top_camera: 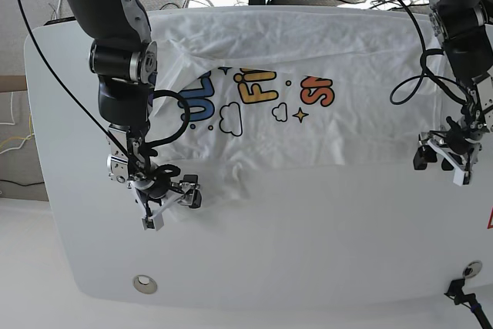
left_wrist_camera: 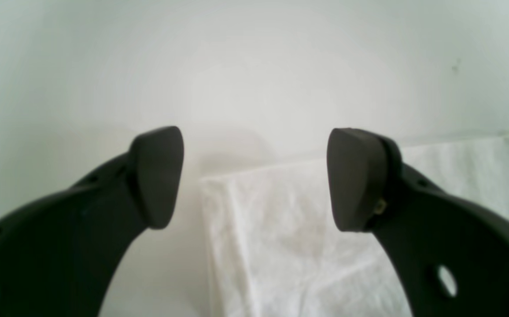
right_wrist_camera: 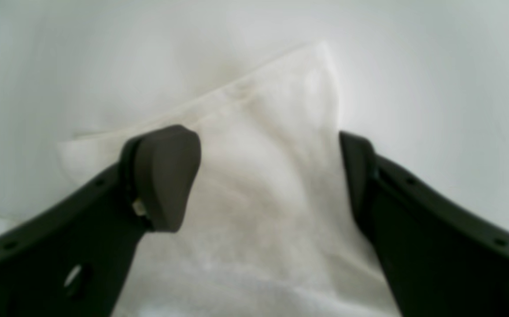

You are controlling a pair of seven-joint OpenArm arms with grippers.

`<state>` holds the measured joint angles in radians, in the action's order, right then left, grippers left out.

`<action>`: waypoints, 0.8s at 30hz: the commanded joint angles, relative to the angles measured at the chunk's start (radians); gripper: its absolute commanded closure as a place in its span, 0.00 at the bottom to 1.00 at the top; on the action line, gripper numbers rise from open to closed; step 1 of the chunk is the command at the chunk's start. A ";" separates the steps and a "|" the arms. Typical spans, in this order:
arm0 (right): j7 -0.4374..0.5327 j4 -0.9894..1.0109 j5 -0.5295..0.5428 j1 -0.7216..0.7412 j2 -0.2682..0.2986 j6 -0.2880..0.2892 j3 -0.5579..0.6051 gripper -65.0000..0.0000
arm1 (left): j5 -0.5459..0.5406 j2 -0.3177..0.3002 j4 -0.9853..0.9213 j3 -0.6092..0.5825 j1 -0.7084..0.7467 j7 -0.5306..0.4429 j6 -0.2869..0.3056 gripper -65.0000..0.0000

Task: Fold the T-shirt properly
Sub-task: 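Move both grippers to the hem corners of the shirt, then grasp the hem and fold it over toward the collar with both grippers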

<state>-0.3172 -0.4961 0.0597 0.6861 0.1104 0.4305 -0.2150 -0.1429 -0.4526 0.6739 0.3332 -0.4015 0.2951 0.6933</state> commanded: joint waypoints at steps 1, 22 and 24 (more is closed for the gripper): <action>0.011 -0.014 0.009 0.036 -0.007 0.003 0.001 0.30 | -0.017 -0.038 0.019 0.005 -0.026 -0.023 0.005 0.25; 0.011 -0.019 0.009 0.019 -0.007 0.001 0.001 1.00 | -0.017 -0.048 0.077 0.005 0.059 0.034 0.005 0.25; 0.011 -0.019 0.009 0.017 -0.007 0.001 0.001 1.00 | -0.016 -0.045 0.066 0.001 0.059 0.034 0.005 0.25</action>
<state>-0.3149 -0.4965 0.0597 0.6689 0.0971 0.4271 -0.2142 -0.1516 -0.4717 0.7307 0.3321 -0.3183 0.3500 0.6968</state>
